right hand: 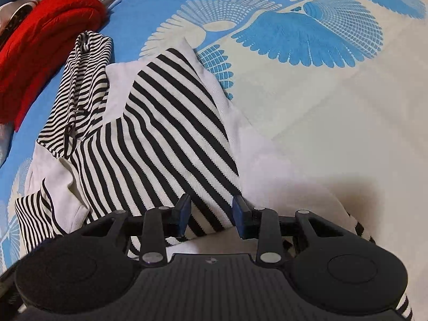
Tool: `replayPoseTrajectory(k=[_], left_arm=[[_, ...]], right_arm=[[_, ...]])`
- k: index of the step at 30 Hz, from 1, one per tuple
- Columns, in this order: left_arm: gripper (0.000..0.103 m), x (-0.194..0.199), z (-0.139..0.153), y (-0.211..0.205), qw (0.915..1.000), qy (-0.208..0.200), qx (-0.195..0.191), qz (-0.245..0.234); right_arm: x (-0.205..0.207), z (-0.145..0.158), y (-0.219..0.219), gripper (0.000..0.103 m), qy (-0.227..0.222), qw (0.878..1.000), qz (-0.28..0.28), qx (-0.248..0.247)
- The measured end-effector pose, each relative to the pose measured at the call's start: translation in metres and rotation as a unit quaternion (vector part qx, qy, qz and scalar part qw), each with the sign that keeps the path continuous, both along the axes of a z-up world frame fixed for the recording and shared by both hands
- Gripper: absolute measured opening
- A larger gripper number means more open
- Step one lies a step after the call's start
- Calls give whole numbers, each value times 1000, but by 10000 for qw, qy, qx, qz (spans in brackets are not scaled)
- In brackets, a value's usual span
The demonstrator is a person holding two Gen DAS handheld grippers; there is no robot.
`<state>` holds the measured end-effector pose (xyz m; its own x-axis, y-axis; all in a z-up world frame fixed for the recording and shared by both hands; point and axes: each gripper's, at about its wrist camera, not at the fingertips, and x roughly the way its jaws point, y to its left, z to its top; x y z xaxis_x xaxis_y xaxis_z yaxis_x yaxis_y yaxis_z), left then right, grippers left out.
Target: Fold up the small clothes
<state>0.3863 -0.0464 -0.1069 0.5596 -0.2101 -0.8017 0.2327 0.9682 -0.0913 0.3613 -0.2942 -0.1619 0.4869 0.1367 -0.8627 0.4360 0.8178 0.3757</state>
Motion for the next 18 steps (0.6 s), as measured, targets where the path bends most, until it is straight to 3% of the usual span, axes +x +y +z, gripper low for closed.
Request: replayPoseTrajectory(k=[4,6,8,9,10,12,14,16,18], left_arm=[[48,4,-17,-10,9992,65,384,-21],[17,7,-14,-4,9989,67,431,181],[10,5,3,13,9964,36,333,780],[10,2,14,25,9921,-45,179,1244],[10,-6,28,43,9823,-135,-44,1869],[12,-22,41,66,9658,-80,-483,2545],[28,-32,33,81,9550,381,-839,2820],[32,-38,23,99,9373,720,-1143,3212],[37,-34,20,117,9280,799,-1370,3370]], right_arm=[[1,-1,-2,35,16,10000,-2,35],[1,-2,-2,35,21,10000,-1,31],[1,-2,-1,35,28,10000,1,17],[1,-2,-1,35,34,10000,-6,15],[2,-2,-1,35,43,10000,-15,8],[2,-2,0,35,60,10000,-47,0],[3,-1,1,35,66,10000,-50,-41],[3,-1,2,35,65,9999,-67,-76],[3,0,2,35,69,9999,-74,-97]])
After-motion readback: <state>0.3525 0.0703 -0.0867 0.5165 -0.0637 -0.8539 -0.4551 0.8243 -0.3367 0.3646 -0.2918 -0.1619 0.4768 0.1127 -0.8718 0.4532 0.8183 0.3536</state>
